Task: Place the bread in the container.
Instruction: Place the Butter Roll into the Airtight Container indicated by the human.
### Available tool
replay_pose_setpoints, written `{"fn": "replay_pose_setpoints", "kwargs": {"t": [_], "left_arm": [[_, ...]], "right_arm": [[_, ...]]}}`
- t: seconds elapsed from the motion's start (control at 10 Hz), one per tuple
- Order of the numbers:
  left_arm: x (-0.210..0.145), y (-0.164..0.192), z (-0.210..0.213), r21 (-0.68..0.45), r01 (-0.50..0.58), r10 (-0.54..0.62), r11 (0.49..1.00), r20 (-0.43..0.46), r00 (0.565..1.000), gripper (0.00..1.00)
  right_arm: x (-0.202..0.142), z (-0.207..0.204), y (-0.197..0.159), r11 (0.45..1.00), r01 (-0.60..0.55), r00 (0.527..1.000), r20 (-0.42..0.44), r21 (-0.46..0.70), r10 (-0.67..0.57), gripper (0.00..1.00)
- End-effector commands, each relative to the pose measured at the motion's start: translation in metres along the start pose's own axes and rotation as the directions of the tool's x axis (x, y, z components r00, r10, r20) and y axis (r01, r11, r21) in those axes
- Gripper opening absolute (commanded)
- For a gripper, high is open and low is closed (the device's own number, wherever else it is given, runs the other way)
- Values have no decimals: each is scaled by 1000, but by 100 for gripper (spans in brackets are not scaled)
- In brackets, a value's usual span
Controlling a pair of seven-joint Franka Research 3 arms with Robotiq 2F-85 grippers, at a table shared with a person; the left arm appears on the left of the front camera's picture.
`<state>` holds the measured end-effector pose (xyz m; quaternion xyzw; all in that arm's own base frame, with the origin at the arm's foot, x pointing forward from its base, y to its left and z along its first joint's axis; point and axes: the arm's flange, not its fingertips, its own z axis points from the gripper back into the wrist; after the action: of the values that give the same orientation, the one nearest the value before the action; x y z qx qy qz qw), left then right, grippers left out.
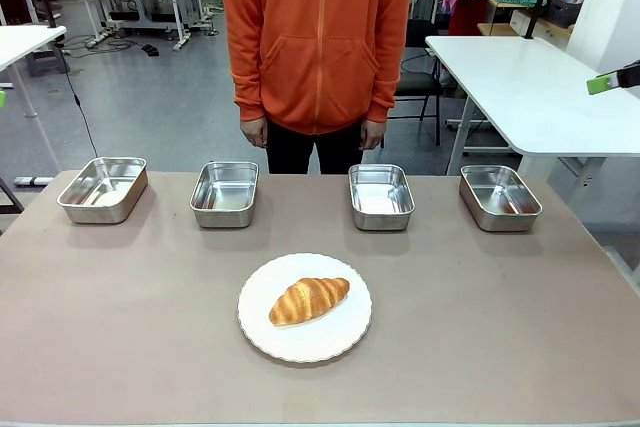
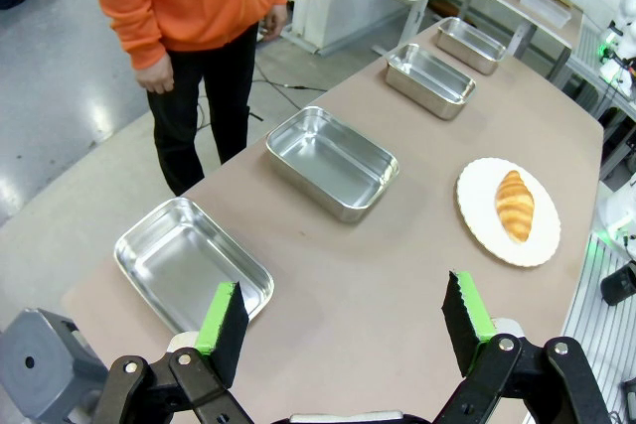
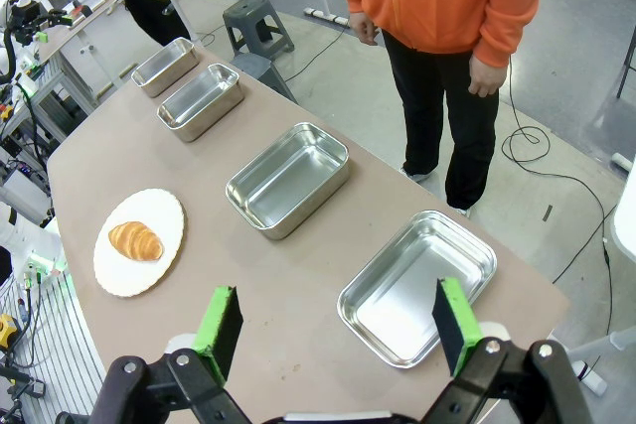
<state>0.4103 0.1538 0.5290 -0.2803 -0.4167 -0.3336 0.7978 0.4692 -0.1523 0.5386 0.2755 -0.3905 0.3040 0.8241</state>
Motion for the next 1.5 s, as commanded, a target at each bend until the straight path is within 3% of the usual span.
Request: {"fn": "replay_pose_setpoints", "kwargs": {"t": [0.0,1.4], "left_arm": [[0,0,1,1,1,-1,1000,3,1000,100],[0,0,1,1,1,-1,1000,3,1000,100]], "right_arm": [[2,-1,0,1000,-4,1000,5,-8,4,100],[2,-1,0,1000,-4,1000,5,-8,4,100]]}}
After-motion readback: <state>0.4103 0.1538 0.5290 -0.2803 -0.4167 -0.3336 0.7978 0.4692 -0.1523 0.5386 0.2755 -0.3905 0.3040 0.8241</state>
